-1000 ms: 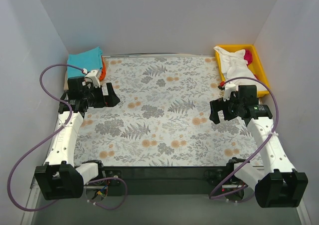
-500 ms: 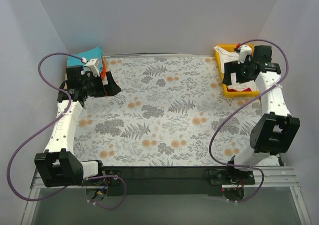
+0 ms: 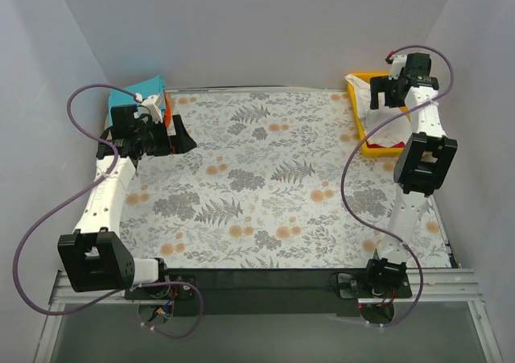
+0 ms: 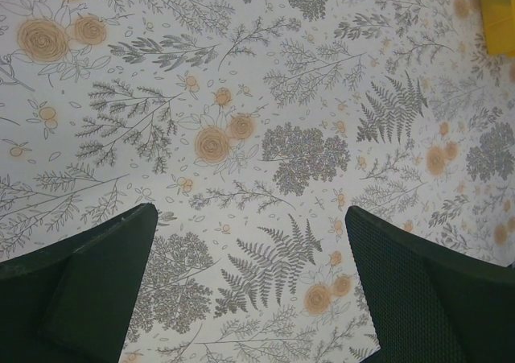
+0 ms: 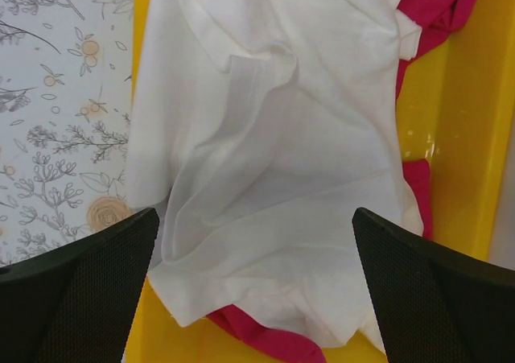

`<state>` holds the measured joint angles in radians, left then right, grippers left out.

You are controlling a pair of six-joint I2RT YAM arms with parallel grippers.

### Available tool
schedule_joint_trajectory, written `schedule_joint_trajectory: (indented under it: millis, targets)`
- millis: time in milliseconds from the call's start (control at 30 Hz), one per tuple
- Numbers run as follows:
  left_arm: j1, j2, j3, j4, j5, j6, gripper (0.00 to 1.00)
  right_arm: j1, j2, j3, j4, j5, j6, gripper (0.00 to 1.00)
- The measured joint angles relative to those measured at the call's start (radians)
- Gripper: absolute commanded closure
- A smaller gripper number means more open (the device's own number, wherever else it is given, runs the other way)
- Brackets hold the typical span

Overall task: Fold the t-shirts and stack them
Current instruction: Grab the tshirt from the pile, then move the tshirt to the center of the board

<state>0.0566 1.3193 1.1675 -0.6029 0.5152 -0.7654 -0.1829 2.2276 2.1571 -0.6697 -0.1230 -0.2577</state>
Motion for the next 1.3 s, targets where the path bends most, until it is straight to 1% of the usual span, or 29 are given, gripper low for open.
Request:
schedule_joint_trajectory:
  millis: [133,200,267,333,367,433,467,500,533,633,733,900,967,1067,1200,1300]
  targets:
    - [0.000,0.002,0.001,-0.012,-0.014,0.006,0.02,0.002,0.057,-0.032,0.047,0.021,0.013,0.12]
    - [0.000,0.008,0.010,-0.030,-0.022,0.010,0.02,0.002,0.075,-0.052,0.069,0.025,0.023,0.13]
    - [0.000,0.019,0.026,-0.041,-0.030,0.012,0.02,0.002,0.088,-0.068,0.091,0.031,0.023,0.21]
    - [0.000,0.032,0.043,-0.050,-0.037,0.015,0.02,0.002,0.101,-0.081,0.105,0.033,0.027,0.33]
    - [0.000,0.037,0.051,-0.053,-0.037,0.017,0.02,0.002,0.108,-0.085,0.114,0.034,0.029,0.47]
    - [0.000,0.046,0.065,-0.058,-0.039,0.018,0.02,0.002,0.118,-0.092,0.127,0.032,0.030,0.65]
    - [0.000,0.050,0.072,-0.060,-0.039,0.018,0.02,0.003,0.122,-0.095,0.127,0.030,0.028,0.85]
    - [0.000,0.054,0.077,-0.063,-0.039,0.018,0.02,0.003,0.123,-0.097,0.127,0.029,0.027,0.95]
    - [0.000,0.057,0.082,-0.066,-0.040,0.018,0.02,0.004,0.122,-0.098,0.127,0.028,0.025,0.99]
    - [0.000,0.061,0.095,-0.073,-0.040,0.017,0.02,0.004,0.110,-0.099,0.124,0.027,0.019,0.99]
    - [0.000,0.061,0.101,-0.076,-0.039,0.016,0.02,0.004,0.060,-0.114,0.109,0.033,0.003,0.99]
    - [0.000,0.061,0.107,-0.077,-0.037,0.009,0.02,-0.003,-0.142,-0.124,0.095,0.044,-0.019,0.99]
    - [0.000,0.061,0.107,-0.077,-0.037,0.006,0.02,-0.012,-0.254,-0.120,0.098,0.042,-0.019,0.99]
    - [0.000,0.061,0.107,-0.075,-0.037,0.005,0.02,-0.020,-0.379,-0.073,0.108,0.032,-0.018,0.99]
    - [0.000,0.059,0.107,-0.069,-0.038,-0.002,0.02,-0.025,-0.475,0.012,0.128,-0.005,-0.005,0.99]
    - [0.000,0.055,0.107,-0.066,-0.038,-0.010,0.02,-0.025,-0.528,0.040,0.147,-0.067,0.021,0.99]
